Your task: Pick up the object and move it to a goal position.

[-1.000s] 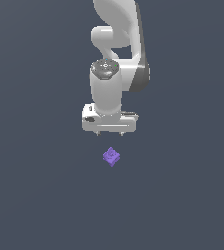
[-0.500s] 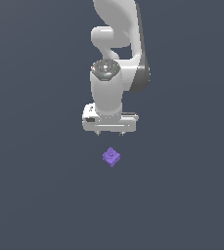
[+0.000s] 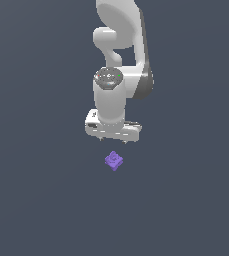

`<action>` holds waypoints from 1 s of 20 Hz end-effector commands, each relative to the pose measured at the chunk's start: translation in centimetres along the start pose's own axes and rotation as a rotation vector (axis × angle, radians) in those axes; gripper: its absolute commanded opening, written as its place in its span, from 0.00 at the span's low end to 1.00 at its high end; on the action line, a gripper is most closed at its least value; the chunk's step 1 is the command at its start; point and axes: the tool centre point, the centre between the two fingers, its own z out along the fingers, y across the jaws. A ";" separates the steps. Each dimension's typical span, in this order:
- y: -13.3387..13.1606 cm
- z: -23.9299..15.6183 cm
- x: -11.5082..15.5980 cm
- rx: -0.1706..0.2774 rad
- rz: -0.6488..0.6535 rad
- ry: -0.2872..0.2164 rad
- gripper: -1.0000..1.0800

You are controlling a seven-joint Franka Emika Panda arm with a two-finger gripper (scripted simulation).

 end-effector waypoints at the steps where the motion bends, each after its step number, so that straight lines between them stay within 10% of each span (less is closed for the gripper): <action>1: -0.1 0.5 0.4 -0.001 0.053 0.002 0.96; 20: -0.8 5.3 3.2 -0.014 0.504 0.028 0.96</action>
